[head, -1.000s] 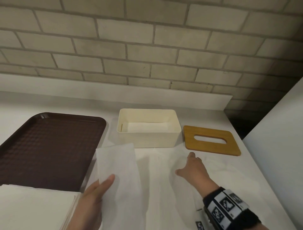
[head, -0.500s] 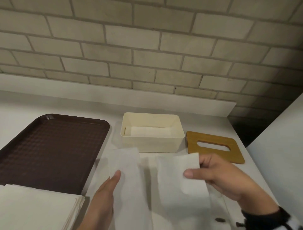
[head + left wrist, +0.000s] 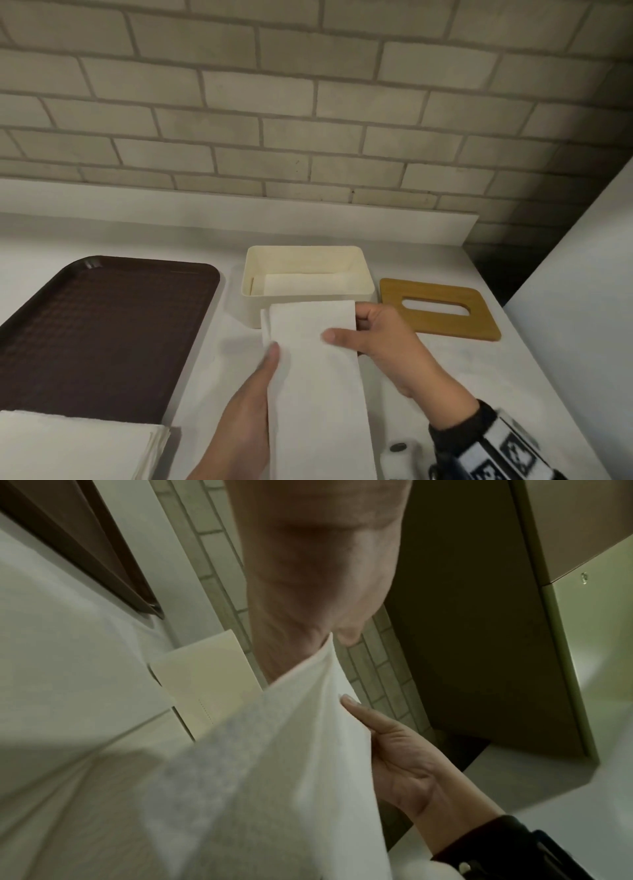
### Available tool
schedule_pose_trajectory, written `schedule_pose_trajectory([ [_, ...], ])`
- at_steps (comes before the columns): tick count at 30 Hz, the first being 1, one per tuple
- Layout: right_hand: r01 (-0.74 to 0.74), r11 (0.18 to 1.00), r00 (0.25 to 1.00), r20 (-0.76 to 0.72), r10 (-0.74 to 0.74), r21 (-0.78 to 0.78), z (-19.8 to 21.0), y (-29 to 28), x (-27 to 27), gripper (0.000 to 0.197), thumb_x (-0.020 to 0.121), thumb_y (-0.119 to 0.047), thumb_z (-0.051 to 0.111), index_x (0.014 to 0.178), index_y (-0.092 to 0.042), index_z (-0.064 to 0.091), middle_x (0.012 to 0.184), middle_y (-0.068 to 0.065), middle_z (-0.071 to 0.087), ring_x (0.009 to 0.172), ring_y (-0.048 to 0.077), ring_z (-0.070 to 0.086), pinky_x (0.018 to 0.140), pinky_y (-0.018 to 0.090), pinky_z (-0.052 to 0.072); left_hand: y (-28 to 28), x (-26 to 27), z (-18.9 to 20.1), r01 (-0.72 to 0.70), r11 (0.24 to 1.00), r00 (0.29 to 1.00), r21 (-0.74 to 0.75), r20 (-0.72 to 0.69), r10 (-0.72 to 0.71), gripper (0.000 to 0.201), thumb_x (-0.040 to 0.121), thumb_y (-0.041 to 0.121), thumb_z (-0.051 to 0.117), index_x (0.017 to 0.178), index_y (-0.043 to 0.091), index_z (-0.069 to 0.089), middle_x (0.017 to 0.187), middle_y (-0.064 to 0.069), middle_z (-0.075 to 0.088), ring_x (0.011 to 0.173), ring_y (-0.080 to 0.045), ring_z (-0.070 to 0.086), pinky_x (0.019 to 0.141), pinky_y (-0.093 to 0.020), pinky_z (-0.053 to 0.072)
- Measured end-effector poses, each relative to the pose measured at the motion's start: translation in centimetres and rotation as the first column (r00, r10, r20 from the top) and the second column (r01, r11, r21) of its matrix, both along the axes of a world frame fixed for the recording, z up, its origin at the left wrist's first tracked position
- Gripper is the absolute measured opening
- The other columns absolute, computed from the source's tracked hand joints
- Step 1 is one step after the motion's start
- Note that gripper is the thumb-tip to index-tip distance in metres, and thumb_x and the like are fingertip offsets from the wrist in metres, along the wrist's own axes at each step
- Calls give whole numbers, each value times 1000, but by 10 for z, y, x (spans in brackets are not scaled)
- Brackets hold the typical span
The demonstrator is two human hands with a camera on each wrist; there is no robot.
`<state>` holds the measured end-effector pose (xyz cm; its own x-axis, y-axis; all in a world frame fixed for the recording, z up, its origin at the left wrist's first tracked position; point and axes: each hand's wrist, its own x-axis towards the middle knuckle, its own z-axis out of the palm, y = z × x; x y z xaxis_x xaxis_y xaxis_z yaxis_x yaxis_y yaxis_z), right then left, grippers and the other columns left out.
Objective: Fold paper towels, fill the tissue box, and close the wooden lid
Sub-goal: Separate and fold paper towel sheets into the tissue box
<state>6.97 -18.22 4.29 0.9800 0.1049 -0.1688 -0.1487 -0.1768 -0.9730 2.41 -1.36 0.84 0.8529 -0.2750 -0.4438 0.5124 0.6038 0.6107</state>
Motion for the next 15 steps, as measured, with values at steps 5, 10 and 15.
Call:
schedule_pose_trajectory([
  [5, 134, 983, 989, -40, -139, -124, -18, 3, 6, 27, 81, -32, 71, 84, -6, 64, 75, 3, 63, 65, 12, 59, 63, 26, 50, 19, -4, -14, -135, 977, 990, 167, -7, 138, 82, 43, 42, 90, 111, 4, 68, 111, -16, 71, 108, -36, 64, 105, -51, 40],
  [10, -108, 708, 945, -293, -144, -698, -54, -2, 7, 65, 84, -41, 64, 134, -8, 39, 131, 8, 51, 111, 21, 55, 81, 27, 47, 58, -8, -14, -225, 973, 974, 57, 50, 223, 37, 91, 30, 48, 93, 9, 78, 93, -15, 75, 71, -28, 74, 55, -38, 60],
  [15, -78, 715, 927, -315, -205, -695, -79, 23, 10, 95, 83, -28, 69, 149, -12, 2, 151, 15, 23, 133, 28, 38, 97, 32, 43, 65, -12, -7, -300, 952, 951, 64, 95, 293, 28, 73, 31, 60, 78, 11, 80, 80, -8, 76, 64, -22, 73, 46, -29, 57],
])
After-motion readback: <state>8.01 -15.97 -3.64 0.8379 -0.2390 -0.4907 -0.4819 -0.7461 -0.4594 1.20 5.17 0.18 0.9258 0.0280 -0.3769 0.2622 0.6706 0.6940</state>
